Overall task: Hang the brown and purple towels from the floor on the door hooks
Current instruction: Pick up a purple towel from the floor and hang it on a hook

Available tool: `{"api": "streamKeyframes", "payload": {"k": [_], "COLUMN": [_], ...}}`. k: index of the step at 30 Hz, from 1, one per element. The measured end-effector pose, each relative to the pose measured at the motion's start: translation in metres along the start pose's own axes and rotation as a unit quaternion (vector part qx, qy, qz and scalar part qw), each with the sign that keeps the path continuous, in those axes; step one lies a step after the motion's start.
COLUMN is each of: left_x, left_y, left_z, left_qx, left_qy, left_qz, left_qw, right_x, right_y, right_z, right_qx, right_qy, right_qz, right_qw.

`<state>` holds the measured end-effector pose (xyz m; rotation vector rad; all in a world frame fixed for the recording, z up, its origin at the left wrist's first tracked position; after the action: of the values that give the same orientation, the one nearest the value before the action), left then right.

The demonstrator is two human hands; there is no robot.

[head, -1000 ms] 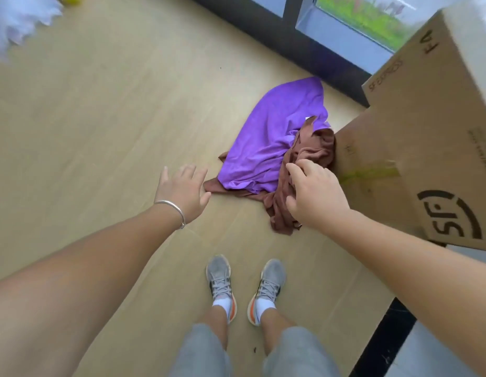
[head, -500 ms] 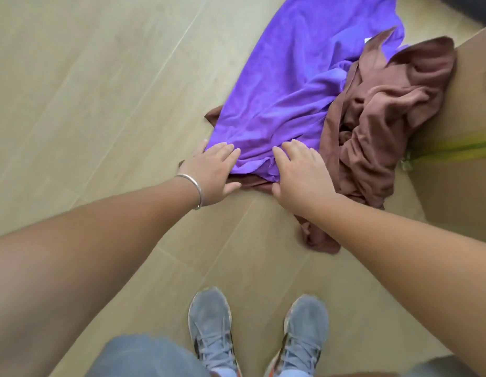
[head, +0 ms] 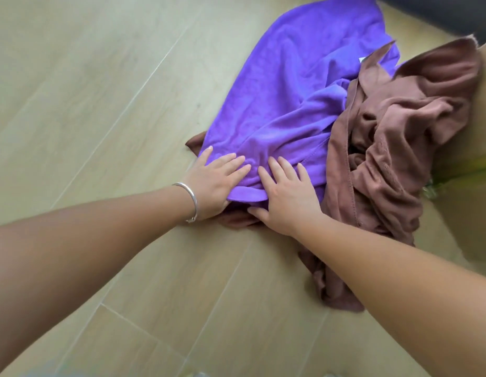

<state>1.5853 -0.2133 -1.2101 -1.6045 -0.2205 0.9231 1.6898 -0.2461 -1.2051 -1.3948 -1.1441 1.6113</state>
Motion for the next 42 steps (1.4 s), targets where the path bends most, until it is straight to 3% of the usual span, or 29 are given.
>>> {"api": "streamKeyframes", "payload": {"k": [3, 9, 15, 22, 29, 35, 39, 42], "left_x": [-0.017, -0.082, -0.17, -0.273, -0.402, -0.52, -0.605, -0.666], "left_y": [-0.056, -0.188, -0.313, -0.433, -0.496, -0.5, -0.489, -0.467], "left_z": [0.017, 0.039, 0.071, 0.126, 0.217, 0.284, 0.324, 0.345], "left_qx": [-0.017, -0.015, -0.105, -0.144, -0.176, -0.114, -0.094, -0.117], "left_qy": [0.015, 0.032, -0.026, -0.084, -0.176, -0.269, -0.368, -0.453], "left_qz": [-0.005, -0.024, -0.048, -0.087, -0.144, -0.138, -0.114, -0.096], "left_qw": [1.0, 0.999, 0.993, 0.982, 0.958, 0.946, 0.918, 0.878], "right_x": [-0.01, -0.042, -0.079, -0.104, -0.092, -0.094, -0.112, -0.14], "right_y": [-0.025, -0.154, -0.308, -0.475, -0.595, -0.681, -0.726, -0.747], "right_z": [-0.001, -0.007, 0.002, 0.06, 0.179, 0.347, 0.445, 0.499], "right_qx": [0.053, 0.249, 0.219, 0.168, 0.182, 0.283, 0.175, 0.066], "right_qy": [0.053, 0.106, 0.095, 0.033, -0.078, -0.24, -0.329, -0.414], "right_qz": [-0.003, -0.122, -0.155, -0.168, -0.175, -0.149, -0.165, -0.206], "right_qw": [0.997, 0.955, 0.959, 0.971, 0.964, 0.916, 0.913, 0.884]}}
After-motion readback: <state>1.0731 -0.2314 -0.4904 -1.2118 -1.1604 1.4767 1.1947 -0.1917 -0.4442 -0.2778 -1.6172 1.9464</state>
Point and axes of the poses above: each hand's wrist, its own x-axis towards the middle knuckle, its own y-axis out of the palm, z = x × y, the point moved 10 cm from there along x, towards the middle knuckle, and after that the axes turned 1 degree about z, right-handed, at the moved point
